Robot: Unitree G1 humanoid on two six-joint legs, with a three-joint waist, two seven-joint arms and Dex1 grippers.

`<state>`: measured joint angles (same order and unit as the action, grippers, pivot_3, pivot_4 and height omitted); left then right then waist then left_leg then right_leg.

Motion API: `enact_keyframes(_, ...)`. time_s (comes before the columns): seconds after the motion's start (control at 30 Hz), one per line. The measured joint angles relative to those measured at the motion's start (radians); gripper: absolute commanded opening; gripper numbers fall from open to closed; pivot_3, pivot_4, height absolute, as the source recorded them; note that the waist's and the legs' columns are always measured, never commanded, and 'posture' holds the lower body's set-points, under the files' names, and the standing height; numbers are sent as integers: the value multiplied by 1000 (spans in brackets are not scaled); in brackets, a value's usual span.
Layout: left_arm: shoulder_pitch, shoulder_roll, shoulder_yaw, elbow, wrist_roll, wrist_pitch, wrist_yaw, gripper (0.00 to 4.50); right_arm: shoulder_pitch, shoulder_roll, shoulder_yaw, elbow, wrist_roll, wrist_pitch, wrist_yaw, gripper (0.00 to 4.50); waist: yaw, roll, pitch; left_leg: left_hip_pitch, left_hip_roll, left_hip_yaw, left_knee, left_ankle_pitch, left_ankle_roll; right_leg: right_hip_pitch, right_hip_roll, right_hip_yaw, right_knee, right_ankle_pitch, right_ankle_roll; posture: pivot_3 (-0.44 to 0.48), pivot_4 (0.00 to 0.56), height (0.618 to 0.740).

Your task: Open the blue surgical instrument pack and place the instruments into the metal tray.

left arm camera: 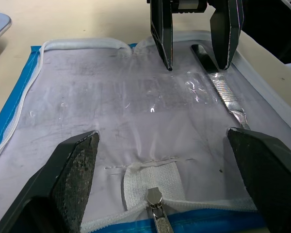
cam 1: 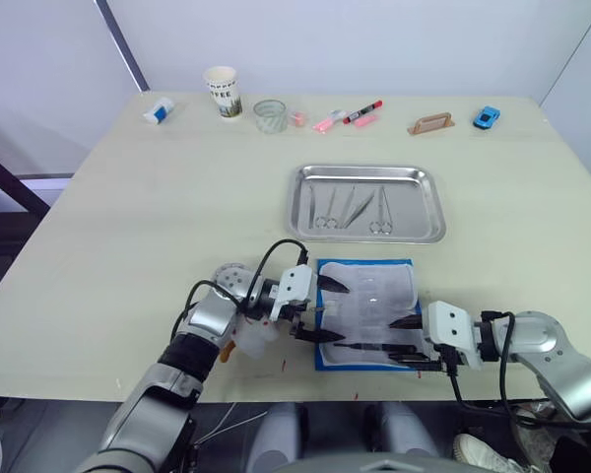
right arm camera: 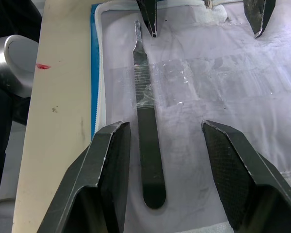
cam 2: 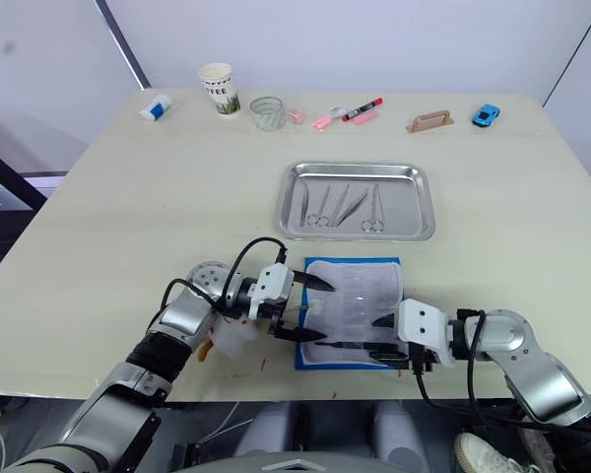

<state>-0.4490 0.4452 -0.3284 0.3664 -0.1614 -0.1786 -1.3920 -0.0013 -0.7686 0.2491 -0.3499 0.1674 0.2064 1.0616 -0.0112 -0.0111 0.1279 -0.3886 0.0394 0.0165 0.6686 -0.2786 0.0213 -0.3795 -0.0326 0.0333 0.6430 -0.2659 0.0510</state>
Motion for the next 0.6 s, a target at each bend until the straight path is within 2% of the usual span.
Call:
enact_keyframes(0.13,1,1,0,0,0,3,1,4500,27,0,1,1,0,-29,0,200,0,0,0,2,0,0,0,0,0,1,0,0,0,0,0,0,150,740)
enact_keyframes(0.17,1,1,0,0,0,4,2,4500,29,0,2,3,-2,-38,-2,44,0,0,0,3,0,0,0,0,0,2,0,1,0,0,0,0,150,740)
enact_keyframes(0.4,2,1,0,-1,0,6,4,4500,35,-1,1,12,-2,-59,-7,45,0,-1,0,3,0,0,-1,0,0,2,0,1,0,0,0,0,150,740)
enact_keyframes(0.6,1,-1,-3,-1,0,6,13,4500,39,-58,-23,-50,4,12,-6,44,4,-1,0,3,0,0,0,0,0,2,0,2,0,0,0,0,150,740)
